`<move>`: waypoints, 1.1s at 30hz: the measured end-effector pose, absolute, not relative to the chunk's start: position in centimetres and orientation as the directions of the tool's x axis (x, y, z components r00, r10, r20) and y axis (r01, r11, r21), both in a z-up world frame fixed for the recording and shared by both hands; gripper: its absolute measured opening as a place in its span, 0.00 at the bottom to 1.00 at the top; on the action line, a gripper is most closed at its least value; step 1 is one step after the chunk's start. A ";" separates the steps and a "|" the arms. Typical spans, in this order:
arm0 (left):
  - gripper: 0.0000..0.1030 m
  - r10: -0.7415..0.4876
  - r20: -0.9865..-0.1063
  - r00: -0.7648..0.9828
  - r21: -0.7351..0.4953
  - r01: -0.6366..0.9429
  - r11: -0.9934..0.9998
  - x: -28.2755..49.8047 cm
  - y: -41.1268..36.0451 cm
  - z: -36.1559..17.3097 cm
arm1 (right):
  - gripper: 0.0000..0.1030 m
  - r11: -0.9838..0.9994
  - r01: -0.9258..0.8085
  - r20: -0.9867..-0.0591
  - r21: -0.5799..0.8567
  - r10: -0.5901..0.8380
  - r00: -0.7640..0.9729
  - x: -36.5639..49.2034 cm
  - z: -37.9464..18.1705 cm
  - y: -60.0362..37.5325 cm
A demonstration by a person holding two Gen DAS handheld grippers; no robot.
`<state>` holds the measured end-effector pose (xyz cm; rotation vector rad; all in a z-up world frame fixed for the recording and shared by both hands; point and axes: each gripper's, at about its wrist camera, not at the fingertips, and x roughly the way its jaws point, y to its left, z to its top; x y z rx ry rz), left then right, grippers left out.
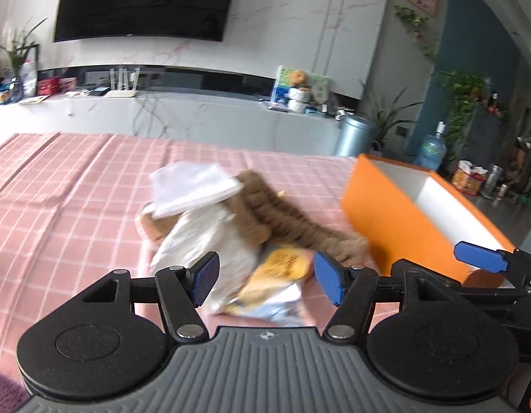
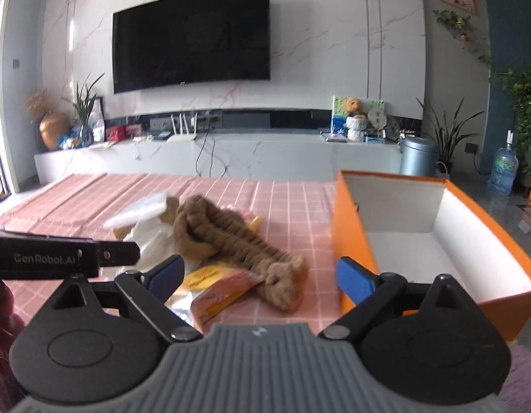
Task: Organize soft objects
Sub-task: 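Move both open tools back over the remaining table items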
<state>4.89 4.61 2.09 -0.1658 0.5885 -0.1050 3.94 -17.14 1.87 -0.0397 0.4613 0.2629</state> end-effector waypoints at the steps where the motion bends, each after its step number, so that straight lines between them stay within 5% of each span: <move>1: 0.73 -0.135 -0.550 0.824 -0.184 0.038 0.982 4.6 5.0 1.6 | 0.91 0.965 -0.264 -0.450 0.007 0.239 0.861 3.9 1.4 -16.7; 9: 0.68 -0.127 -0.608 0.784 -0.165 0.031 0.986 3.4 6.5 -1.8 | 0.90 0.952 -0.303 -0.510 -0.038 0.242 0.825 4.5 -1.2 -14.9; 16: 0.65 -0.096 -0.624 0.775 -0.153 -0.001 0.988 4.9 7.2 -2.2 | 0.78 0.954 -0.300 -0.609 0.024 0.252 0.752 6.8 -2.6 -14.4; 22: 0.64 -0.009 -0.625 0.781 -0.041 -0.022 0.999 7.6 7.2 -1.5 | 0.78 0.947 -0.308 -0.659 0.094 0.291 0.693 9.5 -2.6 -13.2; 27: 0.76 -0.049 -0.645 0.762 -0.099 -0.020 0.995 10.5 9.1 -1.2 | 0.85 0.946 -0.255 -0.677 0.199 0.321 0.663 12.7 -2.6 -12.5; 33: 0.75 -0.027 -0.661 0.750 -0.094 -0.048 0.994 12.2 9.4 -3.3 | 0.86 0.936 -0.182 -0.702 0.301 0.346 0.623 15.5 -4.7 -12.8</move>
